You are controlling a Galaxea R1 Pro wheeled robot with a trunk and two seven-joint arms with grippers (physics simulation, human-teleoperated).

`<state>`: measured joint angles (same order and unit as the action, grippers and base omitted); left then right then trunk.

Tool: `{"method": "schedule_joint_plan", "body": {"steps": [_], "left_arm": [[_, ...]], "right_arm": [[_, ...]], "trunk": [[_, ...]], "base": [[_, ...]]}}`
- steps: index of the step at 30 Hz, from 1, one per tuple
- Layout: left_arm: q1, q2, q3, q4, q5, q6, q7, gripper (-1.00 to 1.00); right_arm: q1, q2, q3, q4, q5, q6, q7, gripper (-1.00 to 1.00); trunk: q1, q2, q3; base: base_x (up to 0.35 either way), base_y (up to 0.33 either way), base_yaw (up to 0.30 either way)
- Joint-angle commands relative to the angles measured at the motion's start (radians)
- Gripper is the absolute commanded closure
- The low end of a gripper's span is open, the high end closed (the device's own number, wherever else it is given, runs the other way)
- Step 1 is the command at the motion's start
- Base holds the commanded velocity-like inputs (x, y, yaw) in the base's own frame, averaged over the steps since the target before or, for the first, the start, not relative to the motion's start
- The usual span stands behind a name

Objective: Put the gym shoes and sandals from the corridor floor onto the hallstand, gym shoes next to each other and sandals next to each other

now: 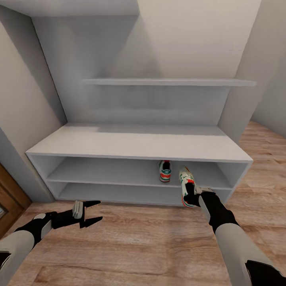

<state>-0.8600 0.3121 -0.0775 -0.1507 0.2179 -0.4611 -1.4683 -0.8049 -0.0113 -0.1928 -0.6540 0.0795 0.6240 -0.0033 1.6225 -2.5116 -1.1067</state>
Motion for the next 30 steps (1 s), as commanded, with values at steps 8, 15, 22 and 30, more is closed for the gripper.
{"method": "schedule_joint_plan", "body": {"steps": [8, 15, 22, 30], "left_arm": [[-0.001, -0.007, -0.008, 0.000, 0.009, -0.007, -0.001, -1.00], [-0.001, -0.013, -0.007, 0.000, 0.009, -0.007, -0.001, -1.00], [-0.001, -0.014, -0.008, 0.000, 0.009, -0.007, -0.001, -1.00], [-0.001, -0.015, -0.008, 0.000, 0.008, -0.007, -0.001, -1.00]], "right_arm": [[0.000, 0.001, -0.002, -0.002, 0.007, 0.005, 0.002, 1.00], [0.000, 0.001, -0.002, -0.001, 0.007, 0.006, 0.002, 1.00], [0.000, 0.001, -0.002, -0.001, 0.007, 0.005, 0.002, 1.00], [0.000, 0.001, -0.002, -0.001, 0.007, 0.005, 0.002, 1.00]], "trunk": [[0.000, 0.000, -0.001], [0.000, 0.000, -0.001], [0.000, 0.000, -0.001], [0.000, 0.000, -0.001]], "base": [[0.336, -0.054, 0.000], [0.082, -0.059, 0.000], [0.224, -0.001, 0.000], [0.096, 0.014, 0.000]]}}
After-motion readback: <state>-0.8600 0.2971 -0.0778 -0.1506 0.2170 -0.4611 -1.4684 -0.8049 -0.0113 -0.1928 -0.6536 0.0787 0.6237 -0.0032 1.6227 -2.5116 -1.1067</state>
